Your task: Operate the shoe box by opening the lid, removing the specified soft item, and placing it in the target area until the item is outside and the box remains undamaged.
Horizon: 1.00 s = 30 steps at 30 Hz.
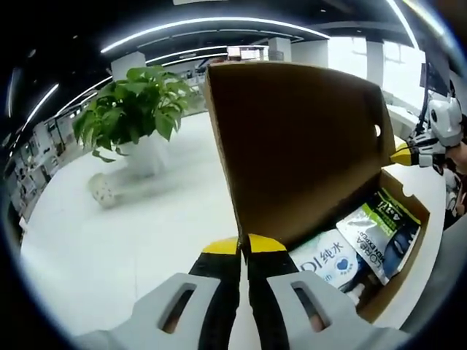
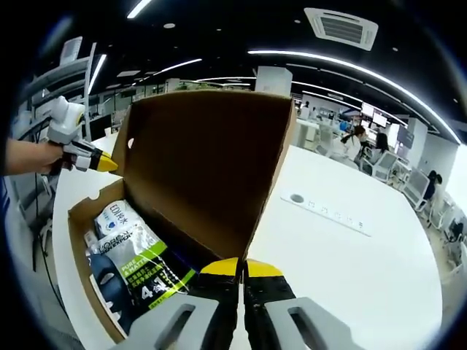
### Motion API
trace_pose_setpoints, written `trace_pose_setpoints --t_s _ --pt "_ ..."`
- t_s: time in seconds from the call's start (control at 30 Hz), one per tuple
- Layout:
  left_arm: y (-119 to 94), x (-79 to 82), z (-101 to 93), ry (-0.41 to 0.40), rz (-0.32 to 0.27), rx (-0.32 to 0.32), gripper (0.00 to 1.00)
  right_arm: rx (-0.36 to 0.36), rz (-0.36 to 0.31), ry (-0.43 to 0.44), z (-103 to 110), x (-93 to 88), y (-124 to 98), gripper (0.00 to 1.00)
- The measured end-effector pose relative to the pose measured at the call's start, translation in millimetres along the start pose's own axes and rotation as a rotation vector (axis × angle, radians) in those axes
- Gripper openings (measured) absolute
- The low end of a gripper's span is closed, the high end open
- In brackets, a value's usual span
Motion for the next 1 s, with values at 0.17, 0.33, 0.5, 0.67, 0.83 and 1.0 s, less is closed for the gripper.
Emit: trace_pose_setpoints --t_s 0.17,0.33,0.5,0.67,0.83,1.0 --pt "1.4 1.3 0.6 -0.008 0.005 0.001 0.0 0.002 -0.001 0.007 -0.6 0.7 1.1 0.0" --pt "2.5 3.4 0.7 -0.016 0.011 0.001 0.0 0.004 0.0 0.009 -2.4 1.8 2.9 0.0" --pt "5.4 6.7 1.7 -0.02 0.017 0.002 0.0 0.007 0.001 0.014 -4.2 3.3 5.0 0.0" --pt "9.0 10.2 4.0 -0.037 0.027 0.0 0.0 0.011 0.003 0.019 -6.1 5.0 7.0 0.0" --pt "13.5 13.7 6.1 -0.073 0.046 0.0 0.0 0.015 0.006 0.035 -9.5 5.9 10.3 0.0" --pt "18.9 16.9 7.7 -0.096 0.063 0.002 0.0 0.021 0.011 0.056 -12.6 7.0 14.6 0.0"
Point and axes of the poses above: the point that each gripper's makers call its tool centre point, and the gripper's own axes: y roughly forward along the fingers, z roughly to its left, x roughly out of its top, the point moved 8 cm from there along -y, roughly backward along the fingers, and after that the axes turned 14 degrees about -y, right-handed, at the moved point
